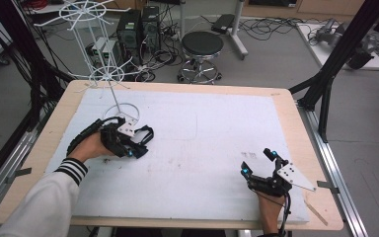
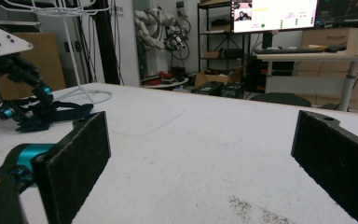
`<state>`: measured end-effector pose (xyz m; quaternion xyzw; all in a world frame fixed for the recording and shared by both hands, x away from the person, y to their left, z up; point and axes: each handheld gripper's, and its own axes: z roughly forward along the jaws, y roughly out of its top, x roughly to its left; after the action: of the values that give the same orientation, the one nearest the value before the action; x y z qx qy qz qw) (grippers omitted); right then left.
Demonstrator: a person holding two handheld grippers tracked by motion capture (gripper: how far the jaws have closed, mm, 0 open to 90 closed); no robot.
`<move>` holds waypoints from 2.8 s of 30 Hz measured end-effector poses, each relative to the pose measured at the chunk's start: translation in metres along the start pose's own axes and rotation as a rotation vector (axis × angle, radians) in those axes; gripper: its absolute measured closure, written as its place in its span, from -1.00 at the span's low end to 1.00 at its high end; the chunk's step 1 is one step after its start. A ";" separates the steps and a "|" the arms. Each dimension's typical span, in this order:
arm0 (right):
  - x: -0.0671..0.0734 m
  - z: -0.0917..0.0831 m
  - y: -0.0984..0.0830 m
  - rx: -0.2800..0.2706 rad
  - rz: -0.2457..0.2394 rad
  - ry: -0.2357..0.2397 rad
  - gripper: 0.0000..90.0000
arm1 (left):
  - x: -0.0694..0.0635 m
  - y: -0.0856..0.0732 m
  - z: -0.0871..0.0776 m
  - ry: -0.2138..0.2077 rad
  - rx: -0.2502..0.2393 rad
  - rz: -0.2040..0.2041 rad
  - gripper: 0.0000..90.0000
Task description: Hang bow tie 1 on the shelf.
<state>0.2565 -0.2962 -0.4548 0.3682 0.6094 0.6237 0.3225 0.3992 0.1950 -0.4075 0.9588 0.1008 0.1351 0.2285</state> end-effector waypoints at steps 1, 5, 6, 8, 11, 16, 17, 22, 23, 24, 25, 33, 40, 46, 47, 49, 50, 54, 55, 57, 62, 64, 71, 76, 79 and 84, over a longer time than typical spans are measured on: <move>0.000 0.000 0.000 0.000 0.000 0.000 -0.92 | 0.001 0.001 0.000 -0.002 0.011 0.015 -0.11; 0.000 0.000 0.000 0.000 0.000 -0.001 -0.92 | 0.003 0.003 0.001 -0.014 0.036 0.031 -0.09; 0.000 0.000 0.000 -0.002 -0.003 -0.002 -0.92 | 0.003 0.003 0.002 -0.016 0.042 0.029 -0.08; 0.000 0.000 0.000 0.000 0.001 -0.001 -0.92 | 0.003 0.003 0.004 -0.014 0.048 0.025 -0.08; 0.001 0.000 0.000 0.001 0.000 -0.001 -0.92 | 0.005 0.002 0.008 -0.021 0.075 0.025 -0.03; 0.000 0.000 0.000 -0.003 -0.006 -0.002 -0.92 | 0.006 0.000 0.007 -0.028 0.068 0.003 0.13; 0.000 0.000 0.000 -0.002 -0.002 -0.002 -0.92 | 0.007 0.000 0.006 -0.013 0.071 0.007 0.26; 0.000 0.000 0.000 -0.002 -0.002 -0.001 -0.92 | 0.007 0.000 0.004 0.009 0.079 -0.039 0.67; 0.000 0.000 0.000 -0.002 -0.001 -0.002 -0.92 | 0.006 0.000 0.004 0.009 0.082 -0.042 0.68; 0.000 0.000 0.000 -0.002 -0.001 -0.002 -0.92 | 0.006 0.000 0.004 0.014 0.080 -0.047 0.68; 0.000 -0.001 0.000 -0.002 -0.001 -0.002 -0.92 | 0.005 0.000 0.005 0.017 0.072 -0.063 0.69; 0.000 0.000 0.000 -0.002 -0.002 -0.002 -0.92 | 0.004 -0.001 0.003 0.028 0.071 -0.073 0.71; 0.000 -0.001 0.000 -0.002 -0.001 -0.002 -0.92 | 0.001 -0.003 -0.005 0.055 -0.010 -0.126 0.71; 0.000 0.000 0.000 -0.002 -0.003 -0.001 -0.92 | -0.004 -0.004 -0.019 0.103 -0.122 -0.160 0.71; 0.000 0.000 0.000 -0.003 -0.005 -0.001 -0.92 | -0.005 -0.005 -0.021 0.111 -0.149 -0.173 0.71; 0.001 0.000 0.000 -0.001 -0.001 0.001 -0.92 | -0.006 -0.007 -0.026 0.119 -0.190 -0.192 0.71; 0.001 0.000 0.000 -0.001 -0.002 0.000 -0.92 | -0.008 -0.008 -0.028 0.125 -0.212 -0.201 0.71; 0.001 0.000 0.000 0.000 -0.010 0.000 -0.92 | -0.013 -0.011 -0.037 0.142 -0.293 -0.225 0.71; 0.001 0.000 0.000 0.000 -0.010 0.000 -0.92 | -0.014 -0.012 -0.040 0.146 -0.299 -0.227 0.71; 0.001 0.000 0.000 0.000 -0.010 -0.001 -0.92 | -0.016 -0.014 -0.044 0.145 -0.329 -0.245 0.71; 0.001 0.000 0.000 0.002 -0.009 -0.001 -0.92 | -0.021 -0.018 -0.054 0.166 -0.403 -0.272 0.71; 0.001 0.000 0.000 0.000 -0.007 -0.001 -0.92 | -0.023 -0.020 -0.059 0.172 -0.428 -0.285 0.71; 0.001 0.000 0.000 -0.002 -0.009 -0.001 -0.92 | -0.028 -0.029 -0.070 0.196 -0.493 -0.318 0.71; 0.001 0.000 0.000 0.000 -0.007 -0.001 -0.92 | -0.028 -0.036 -0.077 0.201 -0.542 -0.352 0.71; 0.001 0.000 0.000 0.001 -0.008 -0.001 -0.92 | -0.027 -0.040 -0.081 0.224 -0.559 -0.374 0.71; 0.001 0.000 0.000 0.002 -0.009 -0.001 -0.92 | -0.026 -0.048 -0.086 0.249 -0.583 -0.411 0.71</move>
<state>0.2562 -0.2954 -0.4548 0.3662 0.6115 0.6215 0.3250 0.3419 0.2657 -0.3617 0.7895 0.2755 0.2251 0.5001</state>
